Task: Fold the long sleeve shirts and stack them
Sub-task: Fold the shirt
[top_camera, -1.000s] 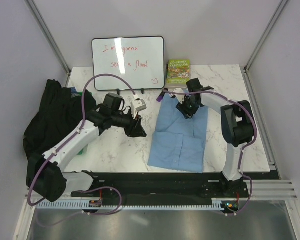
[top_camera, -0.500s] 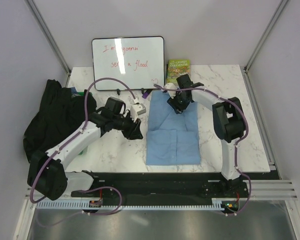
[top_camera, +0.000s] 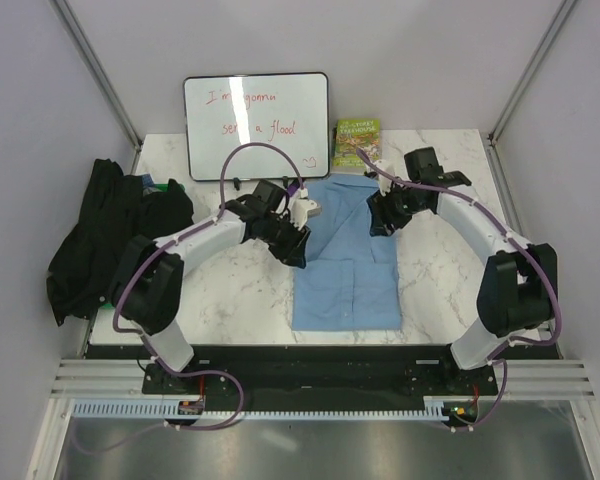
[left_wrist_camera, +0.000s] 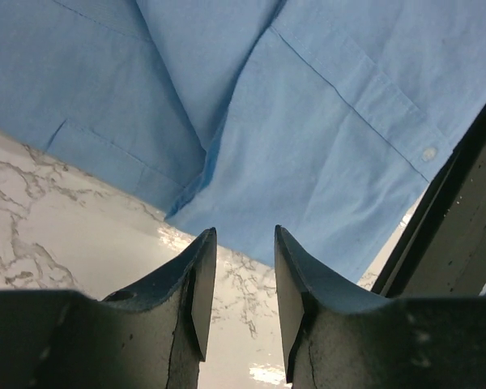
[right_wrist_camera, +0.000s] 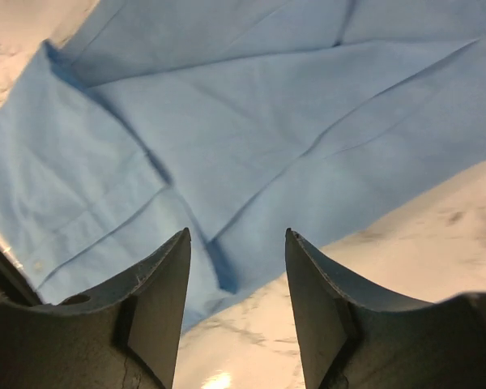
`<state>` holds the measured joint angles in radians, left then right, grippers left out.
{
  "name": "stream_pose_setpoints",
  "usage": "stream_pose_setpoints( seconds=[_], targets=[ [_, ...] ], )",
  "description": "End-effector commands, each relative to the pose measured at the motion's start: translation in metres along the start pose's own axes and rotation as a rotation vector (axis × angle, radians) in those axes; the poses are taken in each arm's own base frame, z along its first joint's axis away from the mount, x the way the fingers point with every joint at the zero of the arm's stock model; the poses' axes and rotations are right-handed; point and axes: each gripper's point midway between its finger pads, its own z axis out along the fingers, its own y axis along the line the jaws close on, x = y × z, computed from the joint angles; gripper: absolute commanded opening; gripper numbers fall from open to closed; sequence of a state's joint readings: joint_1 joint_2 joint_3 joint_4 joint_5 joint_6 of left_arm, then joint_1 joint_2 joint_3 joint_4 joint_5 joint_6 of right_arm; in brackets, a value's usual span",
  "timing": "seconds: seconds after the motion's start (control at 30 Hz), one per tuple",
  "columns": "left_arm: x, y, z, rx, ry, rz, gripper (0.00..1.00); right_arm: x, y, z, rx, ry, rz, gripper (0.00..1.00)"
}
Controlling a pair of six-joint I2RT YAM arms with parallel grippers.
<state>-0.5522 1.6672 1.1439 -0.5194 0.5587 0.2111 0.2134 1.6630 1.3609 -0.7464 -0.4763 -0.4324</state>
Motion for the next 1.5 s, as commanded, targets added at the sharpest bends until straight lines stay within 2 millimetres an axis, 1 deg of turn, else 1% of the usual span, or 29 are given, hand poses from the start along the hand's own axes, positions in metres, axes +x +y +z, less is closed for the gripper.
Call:
stream_pose_setpoints(
  seconds=[0.0,0.03,0.07,0.17,0.2,0.3,0.37,0.5,0.67,0.83,1.0,1.07,1.17,1.23,1.27,1.33,1.37,1.47],
  targets=[
    [-0.024,0.009,0.012,-0.006,-0.024,-0.018,0.42,0.049,0.039,0.02,-0.156,0.081,0.16,0.57],
    [-0.019,0.014,0.016,-0.014,-0.003,-0.034,0.42,0.051,0.041,0.019,-0.158,0.078,0.162,0.58],
    [-0.021,0.015,0.018,-0.016,-0.003,-0.036,0.42,0.061,0.043,0.021,-0.155,0.098,0.171,0.59],
    [-0.016,0.017,0.024,-0.009,0.017,-0.039,0.41,0.074,0.036,0.022,-0.135,0.124,0.169,0.6],
    [-0.013,0.017,0.025,-0.005,0.025,-0.043,0.42,0.079,0.029,0.02,-0.12,0.129,0.174,0.61],
    [-0.007,0.018,0.028,-0.006,0.042,-0.05,0.43,0.089,0.019,0.016,-0.102,0.142,0.2,0.64],
    [-0.003,0.02,0.03,-0.011,0.051,-0.053,0.45,0.096,0.02,0.013,-0.107,0.149,0.206,0.65],
    [0.003,0.023,0.031,-0.029,0.063,-0.059,0.52,0.098,0.031,0.014,-0.152,0.142,0.228,0.65],
    [0.009,0.025,0.03,-0.04,0.075,-0.056,0.56,0.103,0.042,0.02,-0.212,0.148,0.275,0.64],
    [0.01,0.024,0.034,-0.02,0.083,-0.066,0.56,0.11,0.037,0.027,-0.201,0.17,0.292,0.62],
    [0.012,0.031,0.037,-0.044,0.096,-0.078,0.56,0.122,0.03,0.034,-0.17,0.213,0.303,0.61],
    [0.011,0.03,0.035,-0.048,0.093,-0.078,0.56,0.122,0.028,0.033,-0.17,0.206,0.304,0.62],
    [0.011,0.03,0.03,-0.06,0.083,-0.072,0.57,0.121,0.029,0.031,-0.17,0.203,0.299,0.6],
    [0.012,0.035,0.025,-0.095,0.078,-0.08,0.59,0.119,0.029,0.031,-0.17,0.195,0.297,0.57],
    [0.008,0.036,0.021,-0.104,0.062,-0.074,0.6,0.12,0.029,0.031,-0.166,0.198,0.297,0.57],
    [0.008,0.041,0.016,-0.124,0.052,-0.083,0.6,0.12,0.023,0.029,-0.139,0.203,0.293,0.58],
    [0.009,0.04,0.015,-0.12,0.053,-0.085,0.6,0.12,0.02,0.027,-0.128,0.197,0.298,0.6],
    [0.013,0.035,0.017,-0.088,0.058,-0.09,0.6,0.12,0.014,0.019,-0.112,0.192,0.31,0.62]
  ],
)
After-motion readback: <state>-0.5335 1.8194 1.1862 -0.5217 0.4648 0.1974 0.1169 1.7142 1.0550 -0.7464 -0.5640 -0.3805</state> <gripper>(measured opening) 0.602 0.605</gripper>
